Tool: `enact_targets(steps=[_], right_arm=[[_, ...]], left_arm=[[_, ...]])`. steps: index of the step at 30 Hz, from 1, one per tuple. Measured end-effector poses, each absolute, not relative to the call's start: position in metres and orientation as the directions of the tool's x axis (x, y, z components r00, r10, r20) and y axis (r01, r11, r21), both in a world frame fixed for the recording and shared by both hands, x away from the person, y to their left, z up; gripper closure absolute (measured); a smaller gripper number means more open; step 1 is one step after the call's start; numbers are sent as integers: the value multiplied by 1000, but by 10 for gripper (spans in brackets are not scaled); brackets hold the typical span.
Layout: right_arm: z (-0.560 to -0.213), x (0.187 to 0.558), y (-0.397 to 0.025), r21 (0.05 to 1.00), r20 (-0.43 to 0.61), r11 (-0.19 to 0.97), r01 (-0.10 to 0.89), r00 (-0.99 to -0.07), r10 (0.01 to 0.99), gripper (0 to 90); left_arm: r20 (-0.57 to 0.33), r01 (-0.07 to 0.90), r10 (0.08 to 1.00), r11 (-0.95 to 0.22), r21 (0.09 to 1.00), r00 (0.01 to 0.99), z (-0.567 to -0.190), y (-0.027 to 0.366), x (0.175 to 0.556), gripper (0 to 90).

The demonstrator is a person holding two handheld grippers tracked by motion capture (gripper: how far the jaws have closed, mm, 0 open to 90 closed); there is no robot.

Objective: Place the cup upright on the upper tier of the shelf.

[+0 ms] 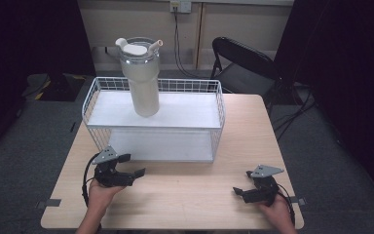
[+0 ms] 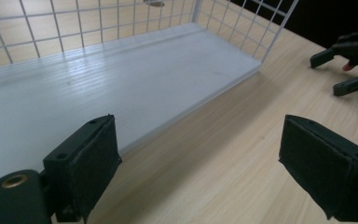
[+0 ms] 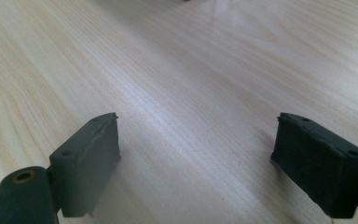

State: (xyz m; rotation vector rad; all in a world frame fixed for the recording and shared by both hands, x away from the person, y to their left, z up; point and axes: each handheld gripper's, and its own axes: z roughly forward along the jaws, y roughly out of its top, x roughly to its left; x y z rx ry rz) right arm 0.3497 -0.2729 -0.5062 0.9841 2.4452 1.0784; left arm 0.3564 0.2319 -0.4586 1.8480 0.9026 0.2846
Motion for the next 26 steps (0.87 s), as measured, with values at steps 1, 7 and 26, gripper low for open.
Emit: enact_targets(steps=[1,7,26], right_arm=[[-506,350,-273,736,7,486,471,-723,690,136],[-506,350,-273,736,7,486,471,-723,690,136],[-506,350,-273,736,8,486,471,-724,690,136]], left_arm=[[-196,456,697,-208,866,690,-461,233,356,113],[-173,474,716,-244,846,676,-470,236,357,111],[-45,514,716,-456,726,697,-495,231,350,124]])
